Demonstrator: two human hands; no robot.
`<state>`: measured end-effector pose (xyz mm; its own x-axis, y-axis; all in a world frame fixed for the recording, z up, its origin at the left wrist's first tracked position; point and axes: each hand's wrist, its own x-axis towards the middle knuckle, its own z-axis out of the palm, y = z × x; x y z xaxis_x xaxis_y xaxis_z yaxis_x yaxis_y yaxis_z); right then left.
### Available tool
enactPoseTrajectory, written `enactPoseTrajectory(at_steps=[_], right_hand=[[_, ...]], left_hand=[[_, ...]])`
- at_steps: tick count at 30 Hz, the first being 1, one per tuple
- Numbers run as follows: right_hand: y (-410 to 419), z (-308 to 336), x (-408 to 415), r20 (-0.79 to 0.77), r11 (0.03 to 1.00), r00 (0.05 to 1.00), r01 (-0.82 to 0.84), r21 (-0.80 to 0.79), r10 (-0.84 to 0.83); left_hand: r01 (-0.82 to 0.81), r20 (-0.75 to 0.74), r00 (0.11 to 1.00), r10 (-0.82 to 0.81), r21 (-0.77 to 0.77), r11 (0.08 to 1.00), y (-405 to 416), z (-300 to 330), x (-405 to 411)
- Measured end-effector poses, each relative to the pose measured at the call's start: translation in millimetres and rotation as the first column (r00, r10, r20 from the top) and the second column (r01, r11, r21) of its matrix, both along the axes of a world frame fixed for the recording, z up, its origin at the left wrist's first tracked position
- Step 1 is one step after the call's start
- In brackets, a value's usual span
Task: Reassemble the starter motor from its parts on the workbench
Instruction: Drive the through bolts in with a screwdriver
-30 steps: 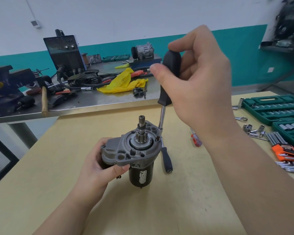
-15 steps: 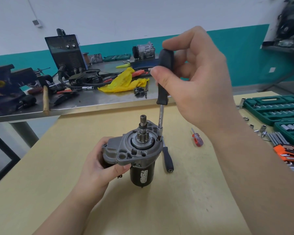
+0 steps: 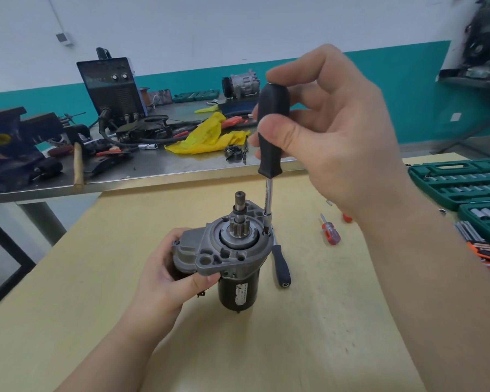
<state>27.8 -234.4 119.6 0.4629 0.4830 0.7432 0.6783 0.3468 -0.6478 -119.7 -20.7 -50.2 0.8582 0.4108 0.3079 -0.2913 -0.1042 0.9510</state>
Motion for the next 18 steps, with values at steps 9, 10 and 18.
enactPoseTrajectory(at_steps=[9,10,18], right_hand=[[16.2,-9.5,-5.6,0.020,0.975,0.979,0.202,0.089,-0.205],[14.9,-8.4,-3.0,-0.052,0.993,0.995,0.090,0.076,-0.087],[5.4,-6.7,5.9,-0.159,0.985,0.973,-0.159,0.063,0.168]], left_hand=[[-0.010,-0.004,1.000,0.010,0.000,1.000,-0.4,-0.5,0.3],[-0.009,-0.004,1.000,0.009,-0.002,1.000,-0.4,-0.2,0.2],[0.002,-0.003,1.000,-0.002,0.011,1.000,-0.8,0.8,-0.4]])
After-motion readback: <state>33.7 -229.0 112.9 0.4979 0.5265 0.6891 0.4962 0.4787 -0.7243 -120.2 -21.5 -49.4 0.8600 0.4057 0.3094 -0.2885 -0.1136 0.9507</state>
